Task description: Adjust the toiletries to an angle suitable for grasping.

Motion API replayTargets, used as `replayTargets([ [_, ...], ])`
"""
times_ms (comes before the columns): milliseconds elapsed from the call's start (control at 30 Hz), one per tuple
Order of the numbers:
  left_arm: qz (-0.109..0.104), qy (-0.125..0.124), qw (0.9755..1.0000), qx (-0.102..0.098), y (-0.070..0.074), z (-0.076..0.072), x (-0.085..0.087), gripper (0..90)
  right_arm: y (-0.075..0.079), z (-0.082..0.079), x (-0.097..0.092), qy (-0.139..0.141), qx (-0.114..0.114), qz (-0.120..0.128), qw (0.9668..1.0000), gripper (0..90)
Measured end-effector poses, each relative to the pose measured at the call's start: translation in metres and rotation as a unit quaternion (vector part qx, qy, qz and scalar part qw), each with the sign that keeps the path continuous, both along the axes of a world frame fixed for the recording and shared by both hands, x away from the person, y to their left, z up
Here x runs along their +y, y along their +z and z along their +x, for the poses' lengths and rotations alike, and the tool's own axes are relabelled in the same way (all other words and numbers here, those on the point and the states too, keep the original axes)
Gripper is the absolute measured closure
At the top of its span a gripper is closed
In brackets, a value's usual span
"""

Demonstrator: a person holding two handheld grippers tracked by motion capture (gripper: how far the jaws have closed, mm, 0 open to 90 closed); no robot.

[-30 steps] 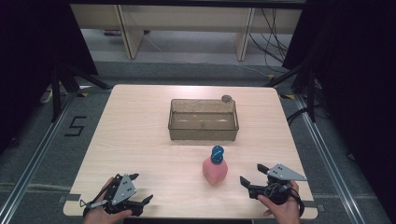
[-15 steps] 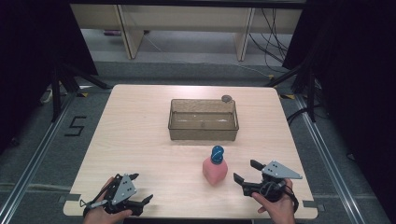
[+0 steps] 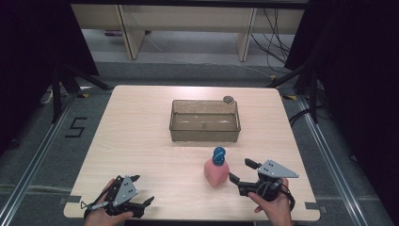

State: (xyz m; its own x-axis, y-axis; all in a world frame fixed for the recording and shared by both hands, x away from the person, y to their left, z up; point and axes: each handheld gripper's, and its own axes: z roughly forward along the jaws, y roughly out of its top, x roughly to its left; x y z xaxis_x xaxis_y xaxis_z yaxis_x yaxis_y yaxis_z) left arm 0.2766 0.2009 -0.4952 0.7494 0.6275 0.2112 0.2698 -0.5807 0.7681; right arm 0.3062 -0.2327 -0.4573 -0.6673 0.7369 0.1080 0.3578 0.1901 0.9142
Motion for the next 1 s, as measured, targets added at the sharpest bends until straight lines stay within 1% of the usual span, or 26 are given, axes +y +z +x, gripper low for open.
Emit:
replayTargets([
  [67,-0.004,0.003,1.0,-0.003,-0.001,0.0,0.0,14.9,0.001,0.001,0.002,0.002,-0.002,0.002,1.0,20.7],
  [100,-0.007,0.001,1.0,-0.001,-0.001,0.0,-0.001,14.8,0.0,0.002,0.003,0.007,-0.005,0.01,0.9999,21.1],
  [133,-0.004,0.004,1.0,-0.001,-0.002,0.001,-0.001,14.8,0.0,0.002,0.005,0.005,-0.001,0.015,0.9999,21.8],
  [167,-0.004,0.004,1.0,-0.001,-0.002,0.001,-0.001,14.8,0.0,0.002,0.005,0.005,-0.001,0.015,0.9999,21.8],
  [200,-0.004,0.003,1.0,-0.002,-0.001,0.001,0.0,14.8,0.001,0.003,0.005,0.009,-0.001,0.01,0.9999,22.5],
  [300,-0.005,0.006,1.0,-0.004,-0.001,0.001,0.0,14.9,0.001,0.005,0.007,0.012,-0.007,0.012,0.9998,23.5],
  [367,-0.006,0.005,1.0,-0.003,-0.002,0.001,0.0,14.9,0.002,0.004,0.008,0.01,-0.003,0.014,0.9998,23.7],
  [400,-0.004,0.007,1.0,-0.003,-0.002,0.002,-0.001,14.9,0.002,0.006,0.007,0.017,-0.012,0.008,0.9998,24.2],
  [433,-0.006,0.005,1.0,-0.002,-0.002,0.001,-0.001,14.9,0.002,0.006,0.008,0.018,-0.013,0.01,0.9997,24.3],
  [467,-0.006,0.005,1.0,-0.002,-0.002,0.001,-0.001,14.9,0.002,0.006,0.009,0.019,-0.009,0.016,0.9996,24.5],
  [500,-0.005,0.003,1.0,-0.001,-0.002,0.001,-0.002,14.9,0.002,0.006,0.009,0.019,-0.009,0.016,0.9996,24.5],
  [533,-0.006,-0.004,1.0,0.004,0.0,0.001,-0.002,14.9,0.002,0.004,0.012,0.015,-0.002,0.03,0.9994,25.1],
  [567,-0.011,0.001,0.9999,0.0,-0.001,0.001,-0.003,14.9,0.002,0.006,0.012,0.022,-0.01,0.025,0.9994,25.2],
  [600,-0.009,0.001,1.0,-0.001,0.0,0.001,-0.003,14.9,0.002,0.006,0.013,0.022,-0.016,0.025,0.9993,25.2],
  [633,-0.009,0.001,1.0,-0.001,0.0,0.001,-0.003,14.9,0.002,0.006,0.013,0.022,-0.016,0.025,0.9993,25.2],
  [667,-0.004,0.003,1.0,0.0,0.0,0.001,-0.002,14.9,0.004,0.005,0.014,0.027,-0.011,0.025,0.9993,25.3],
  [700,-0.004,0.003,1.0,0.0,0.0,0.001,-0.002,14.8,0.005,0.004,0.015,0.024,-0.004,0.025,0.9994,25.3],
  [733,-0.004,0.002,1.0,0.001,-0.001,0.002,-0.003,14.8,0.004,0.006,0.016,0.03,-0.018,0.029,0.999,25.4],
  [833,0.0,-0.003,1.0,0.003,0.0,0.003,-0.003,14.9,0.004,0.006,0.016,0.032,-0.014,0.025,0.9991,25.3],
  [867,-0.002,0.006,1.0,-0.004,-0.001,0.004,-0.005,14.9,0.003,0.008,0.018,0.035,-0.018,0.022,0.999,25.4],
  [900,-0.002,0.006,1.0,-0.004,-0.001,0.004,-0.005,14.8,0.003,0.008,0.018,0.035,-0.018,0.022,0.999,25.4],
  [933,-0.005,-0.001,1.0,0.006,0.0,0.003,-0.005,14.8,0.003,0.009,0.019,0.041,-0.017,0.025,0.9987,25.3],
  [967,-0.005,-0.001,1.0,0.006,0.0,0.003,-0.005,14.8,0.003,0.009,0.019,0.041,-0.017,0.025,0.9987,25.3],
  [1000,-0.003,0.002,1.0,0.003,-0.001,0.002,-0.005,14.8,0.003,0.009,0.019,0.033,-0.016,0.019,0.9992,25.4],
])
